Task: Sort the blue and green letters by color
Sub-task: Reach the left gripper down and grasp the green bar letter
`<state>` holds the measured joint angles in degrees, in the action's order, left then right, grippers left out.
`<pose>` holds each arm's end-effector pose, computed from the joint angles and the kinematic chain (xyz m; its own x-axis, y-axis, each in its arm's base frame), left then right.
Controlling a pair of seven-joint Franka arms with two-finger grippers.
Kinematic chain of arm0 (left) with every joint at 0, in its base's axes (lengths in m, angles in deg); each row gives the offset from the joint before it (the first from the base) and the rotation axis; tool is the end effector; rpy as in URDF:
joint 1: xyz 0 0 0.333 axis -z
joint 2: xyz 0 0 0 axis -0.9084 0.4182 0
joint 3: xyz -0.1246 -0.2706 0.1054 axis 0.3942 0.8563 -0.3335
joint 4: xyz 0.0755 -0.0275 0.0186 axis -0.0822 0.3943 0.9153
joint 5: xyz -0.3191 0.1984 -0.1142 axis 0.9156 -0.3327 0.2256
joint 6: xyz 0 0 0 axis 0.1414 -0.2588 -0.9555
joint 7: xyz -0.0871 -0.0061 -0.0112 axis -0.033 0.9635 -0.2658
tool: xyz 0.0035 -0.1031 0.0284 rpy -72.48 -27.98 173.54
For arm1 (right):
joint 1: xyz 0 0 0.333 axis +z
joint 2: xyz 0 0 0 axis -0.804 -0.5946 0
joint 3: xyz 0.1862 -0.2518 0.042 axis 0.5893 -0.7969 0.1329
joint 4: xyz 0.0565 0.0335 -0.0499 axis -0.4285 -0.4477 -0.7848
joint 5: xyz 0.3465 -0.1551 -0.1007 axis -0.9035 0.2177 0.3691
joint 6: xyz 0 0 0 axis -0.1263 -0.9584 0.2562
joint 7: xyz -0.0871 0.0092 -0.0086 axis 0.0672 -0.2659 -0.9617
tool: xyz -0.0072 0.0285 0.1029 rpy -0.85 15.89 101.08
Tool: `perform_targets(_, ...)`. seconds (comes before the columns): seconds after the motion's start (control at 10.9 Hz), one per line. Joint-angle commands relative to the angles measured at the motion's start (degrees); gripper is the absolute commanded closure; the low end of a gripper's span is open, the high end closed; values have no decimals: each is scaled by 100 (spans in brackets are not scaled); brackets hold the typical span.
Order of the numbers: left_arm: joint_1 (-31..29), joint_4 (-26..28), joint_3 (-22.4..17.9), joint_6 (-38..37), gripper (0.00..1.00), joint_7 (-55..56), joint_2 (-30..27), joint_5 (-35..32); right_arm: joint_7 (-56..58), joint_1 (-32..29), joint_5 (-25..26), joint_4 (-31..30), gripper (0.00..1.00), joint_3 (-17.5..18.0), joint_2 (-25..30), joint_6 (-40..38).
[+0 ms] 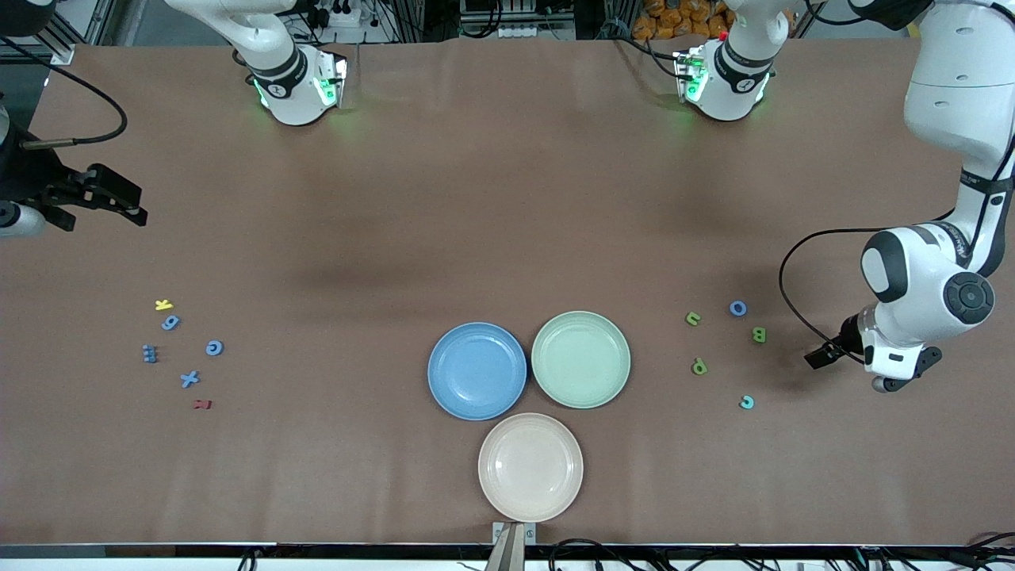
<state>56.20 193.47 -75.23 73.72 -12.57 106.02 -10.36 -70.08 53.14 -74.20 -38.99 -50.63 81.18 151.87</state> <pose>0.6469 0.0936 0.2003 0.8543 0.5196 0.0108 0.5197 -0.8543 -0.0048 0.5614 0.0142 0.6301 0.9982 0.0579 0.0182 0.0581 -0.9983 -0.0103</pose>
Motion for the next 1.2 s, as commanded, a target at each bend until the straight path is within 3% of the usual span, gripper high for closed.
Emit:
perform_targets(0.0, -24, -235, -3, 125, 0, 124, 175, -107, 13, -15, -64, 29, 0, 12, -40, 13)
perform_targets(0.46, -59, -262, 6, 230, 0, 98, 255, -107, 13, -15, -64, 30, 0, 20, -40, 5)
perform_targets(0.55, -68, -262, 6, 265, 4, 89, 255, -107, 13, -15, -64, 30, 0, 20, -40, 5)
perform_targets(0.74, -76, -253, 6, 274, 35, 72, 263, -116, 22, -15, -64, 30, 0, 20, -40, 5)
perform_targets(1.1, -76, -236, 6, 468, 42, 72, 325, -116, -4, -41, -64, 3, 0, 3, -49, -65)
